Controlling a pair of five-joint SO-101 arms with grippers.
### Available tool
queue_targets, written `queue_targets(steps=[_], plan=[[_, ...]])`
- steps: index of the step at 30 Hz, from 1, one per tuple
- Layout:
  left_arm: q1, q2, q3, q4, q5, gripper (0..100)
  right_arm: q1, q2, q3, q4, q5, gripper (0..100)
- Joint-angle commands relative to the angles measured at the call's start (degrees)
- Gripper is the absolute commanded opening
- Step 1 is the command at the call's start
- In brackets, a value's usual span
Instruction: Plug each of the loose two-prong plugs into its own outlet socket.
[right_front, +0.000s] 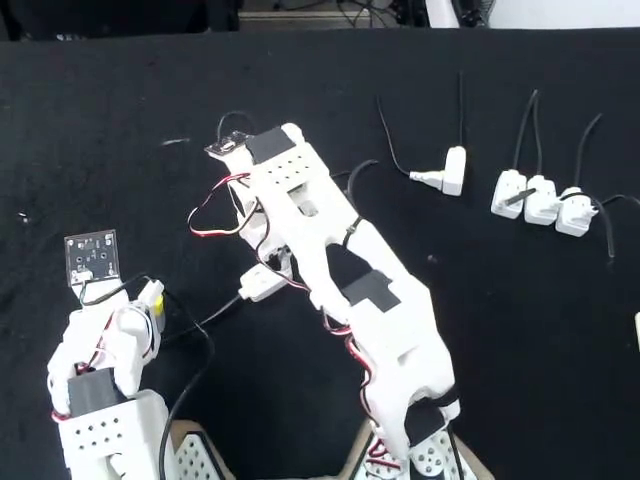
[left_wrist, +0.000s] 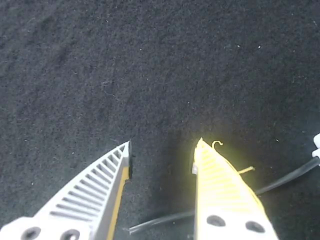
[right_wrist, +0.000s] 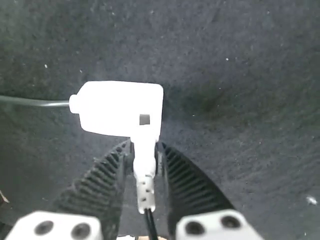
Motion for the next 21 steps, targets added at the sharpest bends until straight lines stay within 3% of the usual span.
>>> queue_targets(steps=[1,21], plan=[[0.22,-0.44,-0.66,-0.09,-0.44,21,-1.14,-2.68,-3.3,1.49,0.7,1.0],[0.22,-0.44,-0.66,-0.09,-0.44,21,-1.05,-7.25,2.59,1.49,4.22,1.0]])
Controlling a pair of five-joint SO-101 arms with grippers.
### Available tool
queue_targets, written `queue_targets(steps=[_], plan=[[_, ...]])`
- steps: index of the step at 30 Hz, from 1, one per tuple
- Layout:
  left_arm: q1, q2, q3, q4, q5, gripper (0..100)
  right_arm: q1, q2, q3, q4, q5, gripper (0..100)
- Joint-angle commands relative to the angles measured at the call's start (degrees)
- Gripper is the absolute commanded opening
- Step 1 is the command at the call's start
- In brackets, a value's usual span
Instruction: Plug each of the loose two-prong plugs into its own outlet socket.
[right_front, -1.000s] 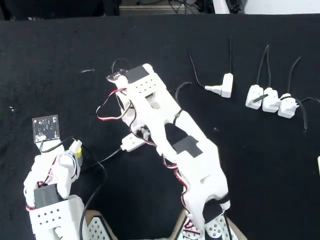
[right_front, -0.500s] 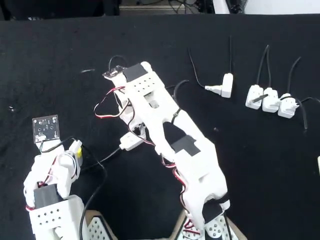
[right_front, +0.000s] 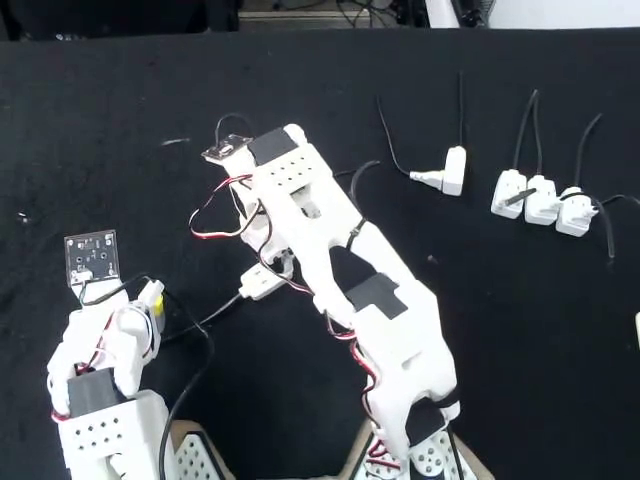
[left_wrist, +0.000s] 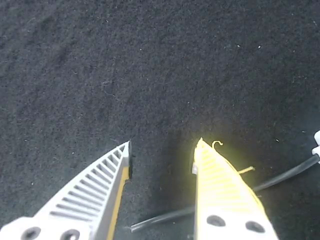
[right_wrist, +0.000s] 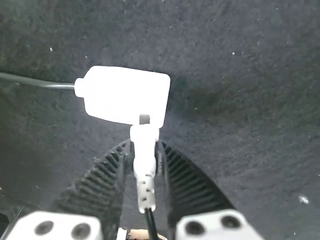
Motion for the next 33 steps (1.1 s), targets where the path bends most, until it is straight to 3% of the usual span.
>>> queue_targets(steps=[1,7,33], plan=[[0.22,-0.44,-0.66,-0.09,-0.44,21,-1.05,-3.91,-0.66,1.41,0.35,1.0],[0.22,-0.44,-0.66,-0.09,-0.44,21,0.0,-3.91,-0.66,1.41,-4.04,1.0],[0.13,-0.44,-0.66,-0.09,-0.53,21,0.44,4.7,-7.16,1.41,-6.68,1.0]])
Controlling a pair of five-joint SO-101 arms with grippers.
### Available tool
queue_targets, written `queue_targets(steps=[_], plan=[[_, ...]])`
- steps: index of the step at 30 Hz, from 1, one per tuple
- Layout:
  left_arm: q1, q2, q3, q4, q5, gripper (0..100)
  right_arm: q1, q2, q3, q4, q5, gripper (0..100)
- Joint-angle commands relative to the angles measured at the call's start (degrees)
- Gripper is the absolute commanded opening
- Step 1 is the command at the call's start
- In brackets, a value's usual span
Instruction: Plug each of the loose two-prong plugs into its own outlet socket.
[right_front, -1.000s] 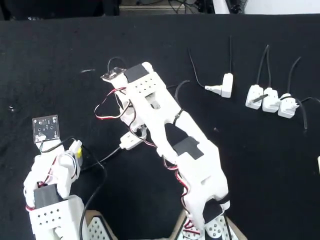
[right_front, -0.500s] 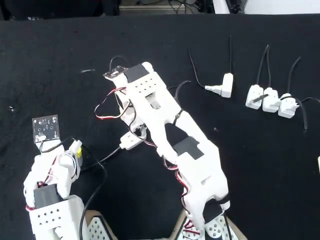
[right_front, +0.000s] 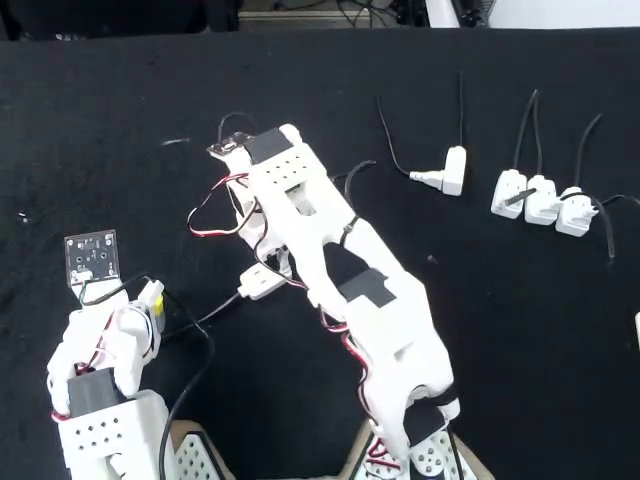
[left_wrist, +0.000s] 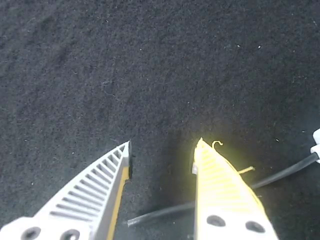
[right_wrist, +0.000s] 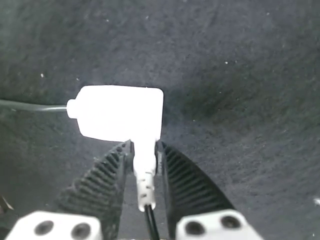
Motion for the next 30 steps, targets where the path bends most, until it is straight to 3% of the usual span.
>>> queue_targets(steps=[1,16,23,30], plan=[[0.13,-0.44,-0.66,-0.09,-0.53,21,0.44,-0.66,-2.24,1.41,-0.79,1.0],[0.13,-0.44,-0.75,-0.09,-0.53,21,-2.55,-1.01,5.76,-7.56,-0.7,1.0],[0.13,-0.44,-0.75,-0.09,-0.53,21,-2.9,-2.15,2.95,-7.65,0.0,1.8],[0.13,-0.44,-0.75,-0.09,-0.62,21,-2.99,-7.6,3.03,-5.36,9.41,28.9]])
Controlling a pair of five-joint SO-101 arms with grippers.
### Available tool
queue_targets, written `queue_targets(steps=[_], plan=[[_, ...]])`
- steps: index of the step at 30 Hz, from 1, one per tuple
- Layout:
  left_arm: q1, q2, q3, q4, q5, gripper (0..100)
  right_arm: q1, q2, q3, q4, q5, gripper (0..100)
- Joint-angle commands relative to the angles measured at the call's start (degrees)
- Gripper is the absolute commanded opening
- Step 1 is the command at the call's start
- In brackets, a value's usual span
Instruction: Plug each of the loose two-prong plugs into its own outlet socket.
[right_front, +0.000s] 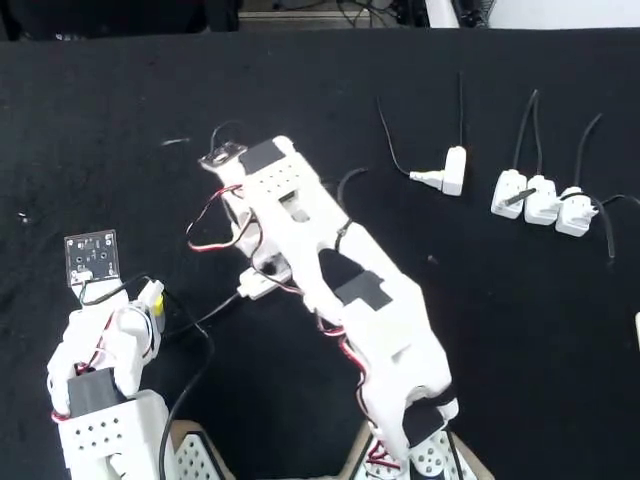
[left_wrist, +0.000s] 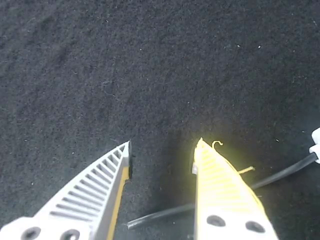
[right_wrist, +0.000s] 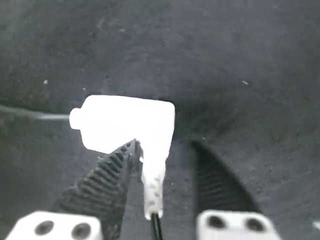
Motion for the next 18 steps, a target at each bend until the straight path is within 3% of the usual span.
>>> queue_targets(steps=[1,7,13,18], plan=[[0.13,-0.44,-0.75,-0.09,-0.62,21,-1.23,-7.43,-2.15,0.26,6.51,29.8],[0.13,-0.44,-0.75,-0.09,-0.62,21,-1.32,-14.73,-2.07,-2.64,16.09,24.9],[-4.53,-0.44,-1.19,-0.62,-0.18,21,-4.13,-16.75,1.71,0.0,39.21,24.7],[-9.54,-0.44,-1.01,-3.87,2.81,21,-9.41,-16.75,11.12,-0.97,52.4,24.8]])
